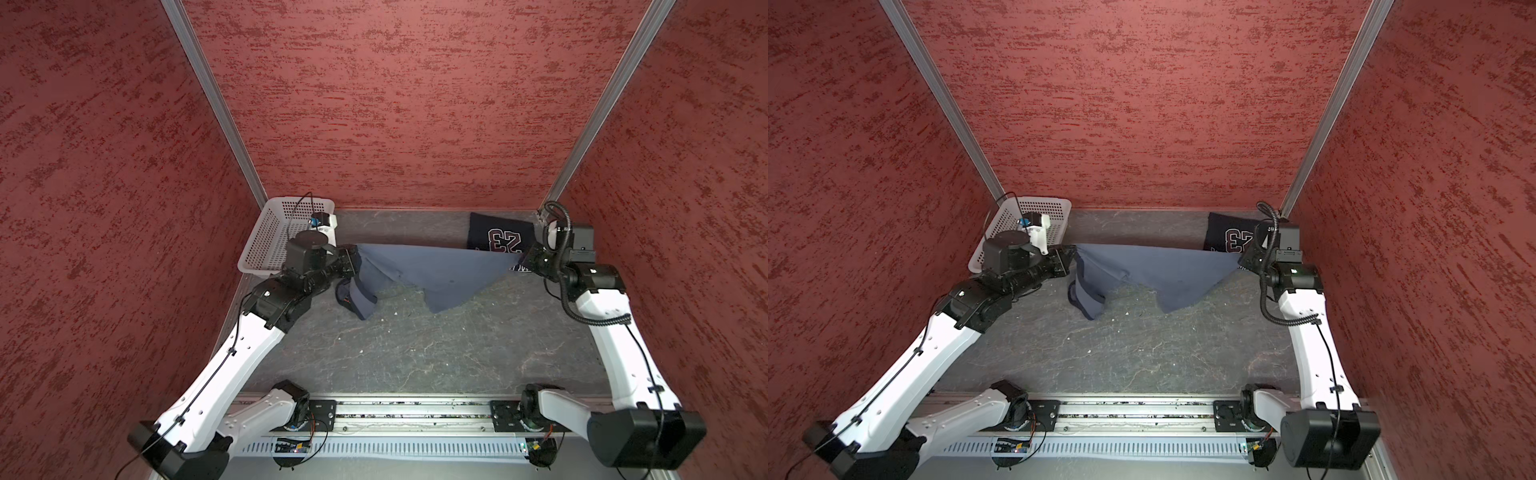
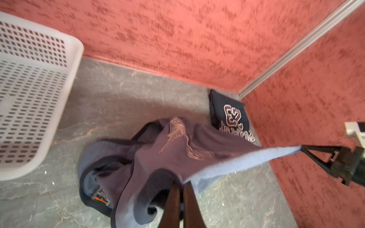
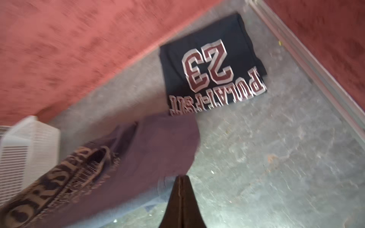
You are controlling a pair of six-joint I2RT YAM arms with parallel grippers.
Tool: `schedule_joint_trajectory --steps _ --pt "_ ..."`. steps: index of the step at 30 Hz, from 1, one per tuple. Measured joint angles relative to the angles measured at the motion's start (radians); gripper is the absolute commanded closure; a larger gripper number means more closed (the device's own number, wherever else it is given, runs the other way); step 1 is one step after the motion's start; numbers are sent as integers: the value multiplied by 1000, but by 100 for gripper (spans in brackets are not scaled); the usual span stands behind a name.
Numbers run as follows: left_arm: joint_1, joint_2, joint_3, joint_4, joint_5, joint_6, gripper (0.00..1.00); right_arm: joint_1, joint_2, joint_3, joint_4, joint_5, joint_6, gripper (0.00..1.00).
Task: Fold and stack tank tops
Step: Smooth out the tank top at the center of the table.
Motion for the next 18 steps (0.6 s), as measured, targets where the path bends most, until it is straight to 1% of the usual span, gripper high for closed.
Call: schedule_joint_trajectory --steps 1,3,5,7,8,9,10,11,12,13,14,15,18 --pt "23 20 10 4 21 0 100 0 6 26 0 -9 0 100" --pt "69 109 48 11 76 -5 100 0 56 77 18 -32 2 100" --pt "104 241 113 14 116 -14 100 0 138 123 48 -58 8 100" --pt "125 397 188 4 140 -24 100 0 265 178 90 -87 13 100" --pt "132 481 229 -6 149 -26 100 0 348 212 116 -104 17 94" --pt "135 548 259 -17 158 -28 100 0 427 234 145 -118 21 85" --pt "138 614 287 -32 166 -29 100 0 510 247 176 -131 28 67" --pt "140 668 308 -48 174 -32 100 0 582 249 196 -140 34 55" --pt "140 708 320 -62 183 -34 100 0 638 249 200 -143 36 46" --pt "139 741 327 -76 189 -35 100 0 691 247 197 -142 35 40" --pt "138 764 329 -90 192 -38 100 0 729 243 195 -137 34 36" --pt "138 777 329 -102 193 -40 100 0 748 234 193 -128 32 35" --pt "136 790 328 -125 195 -43 100 0 716 166 198 -101 26 37"
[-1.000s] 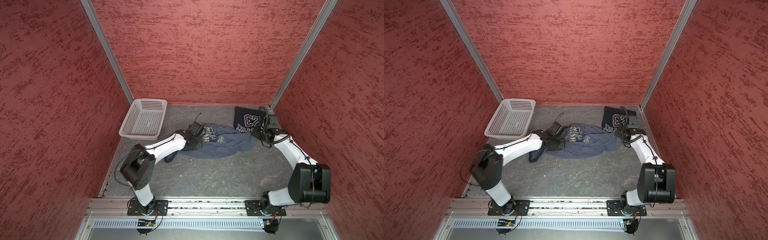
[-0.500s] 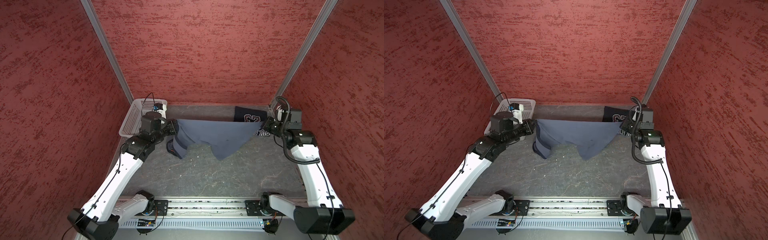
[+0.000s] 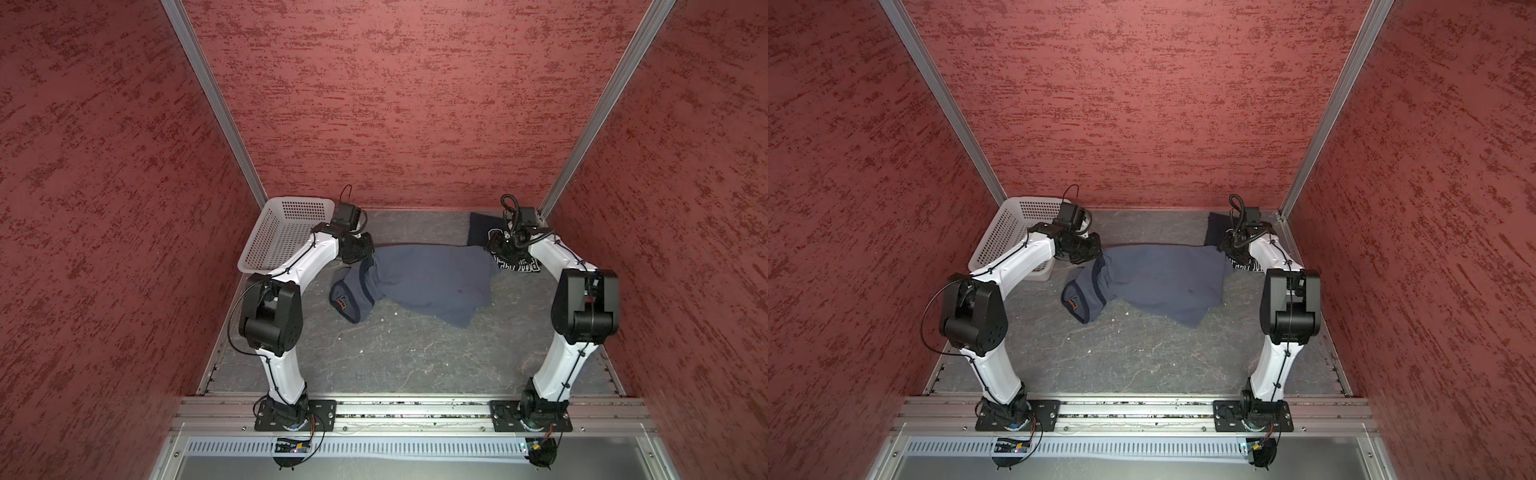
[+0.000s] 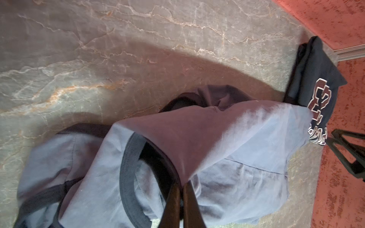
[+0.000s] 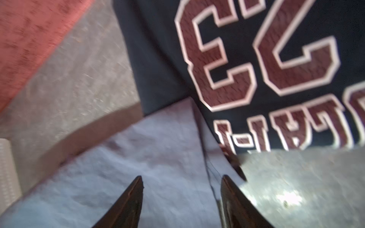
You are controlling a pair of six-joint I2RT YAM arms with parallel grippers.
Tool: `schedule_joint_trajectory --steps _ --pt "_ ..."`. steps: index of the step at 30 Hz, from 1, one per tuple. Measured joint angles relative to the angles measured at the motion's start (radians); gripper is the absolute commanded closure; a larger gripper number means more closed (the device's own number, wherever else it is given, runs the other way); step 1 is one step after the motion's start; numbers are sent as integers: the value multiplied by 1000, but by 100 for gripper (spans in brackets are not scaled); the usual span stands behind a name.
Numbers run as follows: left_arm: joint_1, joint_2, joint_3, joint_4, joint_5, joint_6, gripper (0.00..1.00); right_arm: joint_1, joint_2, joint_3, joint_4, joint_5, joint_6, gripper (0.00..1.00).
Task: Fold and stack tank tops
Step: Smooth out the tank top at the center of the table.
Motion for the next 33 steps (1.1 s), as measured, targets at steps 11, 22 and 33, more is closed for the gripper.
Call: schedule_joint_trajectory --steps 11,22,33 --pt "1 -6 -35 19 -7 -1 100 0 -264 -460 186 -119 39 40" --pt "1 -12 -60 30 -7 -8 100 40 -201 -552 265 -143 66 51" --pt "1 -23 -75 41 -8 -8 100 100 -163 -533 304 -103 99 79"
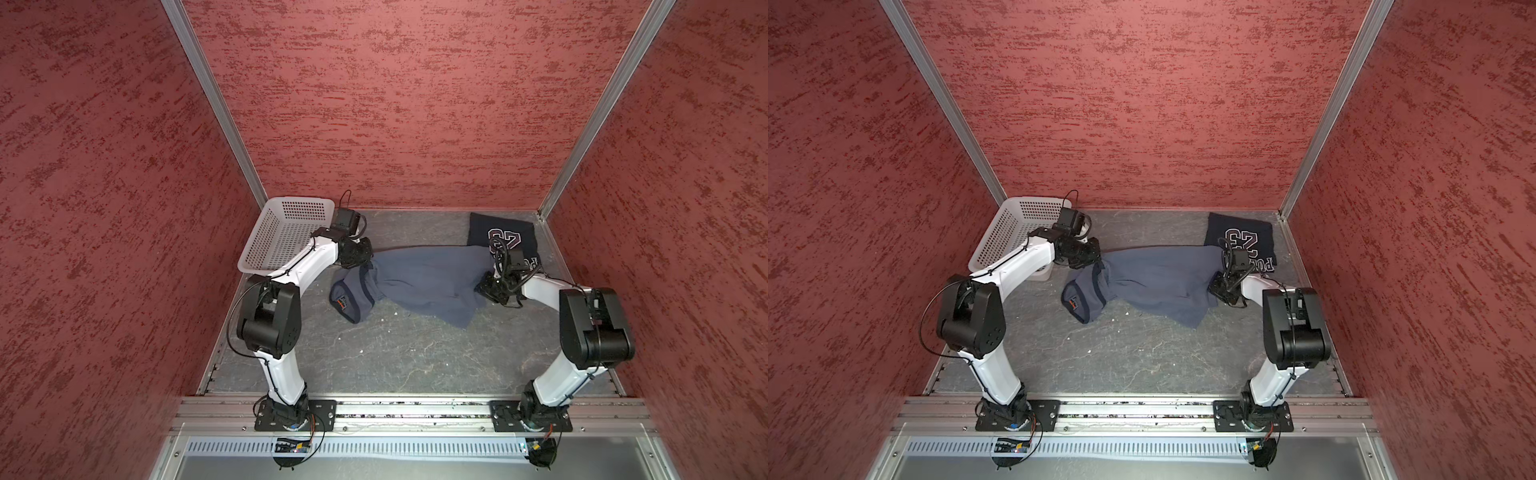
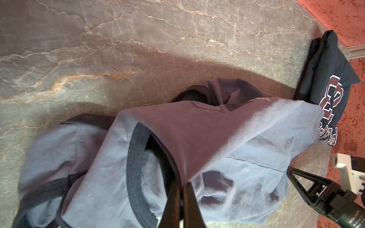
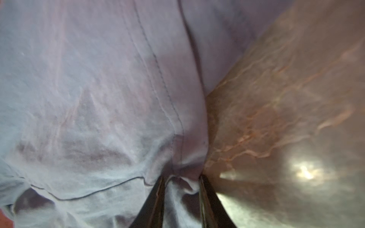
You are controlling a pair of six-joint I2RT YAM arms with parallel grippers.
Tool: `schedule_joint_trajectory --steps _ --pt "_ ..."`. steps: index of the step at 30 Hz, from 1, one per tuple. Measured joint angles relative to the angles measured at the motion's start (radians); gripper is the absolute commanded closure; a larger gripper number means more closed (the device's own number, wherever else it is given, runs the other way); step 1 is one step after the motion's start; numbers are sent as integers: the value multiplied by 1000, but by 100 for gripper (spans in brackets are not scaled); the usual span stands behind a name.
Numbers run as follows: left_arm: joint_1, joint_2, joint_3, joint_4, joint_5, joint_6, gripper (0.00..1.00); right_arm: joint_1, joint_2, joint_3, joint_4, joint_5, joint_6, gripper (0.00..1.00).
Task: Fold and stack tank tops
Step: Smooth out the tank top at the center of the table.
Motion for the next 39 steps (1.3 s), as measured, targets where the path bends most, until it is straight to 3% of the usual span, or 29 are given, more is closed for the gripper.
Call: schedule_joint_trajectory --steps 7,26,30,39 --pt "0 -20 -10 16 0 -1 100 16 -2 0 -6 25 8 100" --pt "0 -205 -50 24 3 -3 100 20 -356 6 -101 65 11 100" --pt "-1 -209 -57 25 0 -3 100 31 -332 -6 -85 43 12 100" --pt "40 -177 -80 -10 -35 -3 100 163 -142 17 -6 -23 11 100"
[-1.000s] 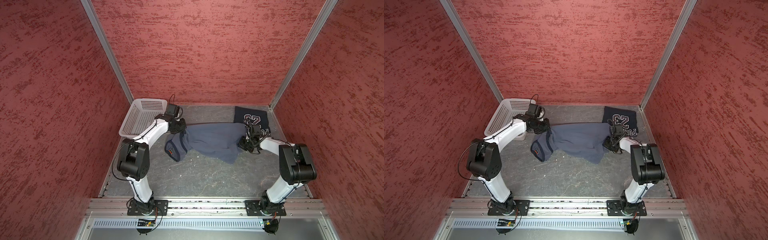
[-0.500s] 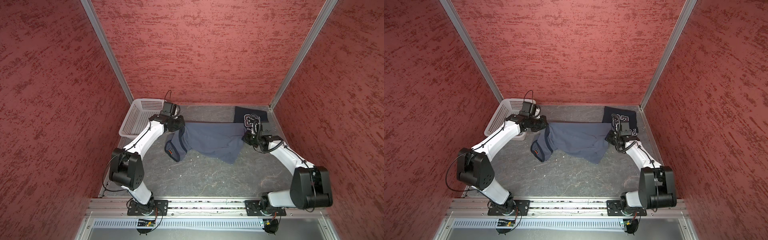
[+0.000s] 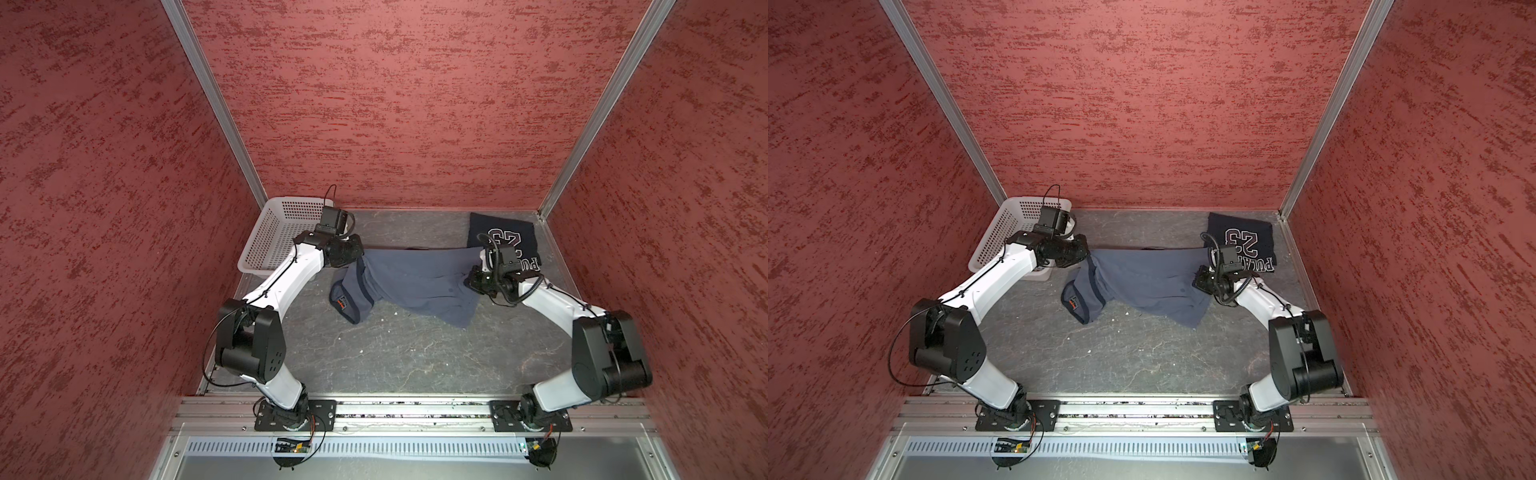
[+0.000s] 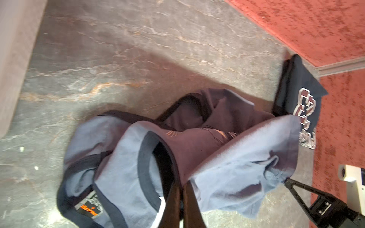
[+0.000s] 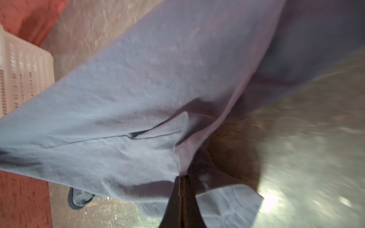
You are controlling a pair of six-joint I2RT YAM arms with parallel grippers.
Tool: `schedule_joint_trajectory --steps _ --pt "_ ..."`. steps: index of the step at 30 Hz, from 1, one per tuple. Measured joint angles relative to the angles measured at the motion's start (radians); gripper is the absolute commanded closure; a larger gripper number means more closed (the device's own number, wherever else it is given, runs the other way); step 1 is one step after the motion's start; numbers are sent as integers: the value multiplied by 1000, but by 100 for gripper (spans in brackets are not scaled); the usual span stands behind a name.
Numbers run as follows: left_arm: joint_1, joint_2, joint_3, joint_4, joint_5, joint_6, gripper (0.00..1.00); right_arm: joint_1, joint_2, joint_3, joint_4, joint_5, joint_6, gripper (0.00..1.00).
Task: Fold and stack tank tops
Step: Smooth out the tank top at the center of the table.
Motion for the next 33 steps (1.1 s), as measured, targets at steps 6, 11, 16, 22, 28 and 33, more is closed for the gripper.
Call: schedule_joint_trajectory --steps 6,11,16,22,28,33 --pt "8 6 -30 0 -11 0 100 18 87 22 5 22 -15 76" --pt "8 7 -33 1 -13 0 100 18 80 31 7 53 -42 66" --pt "8 7 -33 4 -13 0 100 18 82 34 13 53 -49 66" --pt "8 7 -33 3 -13 0 100 18 96 49 22 45 -50 83" --pt "8 4 -33 3 -13 1 100 18 71 63 0 50 -63 100" --pt "8 -72 -34 -8 -13 16 100 18 -113 82 -122 113 -89 100"
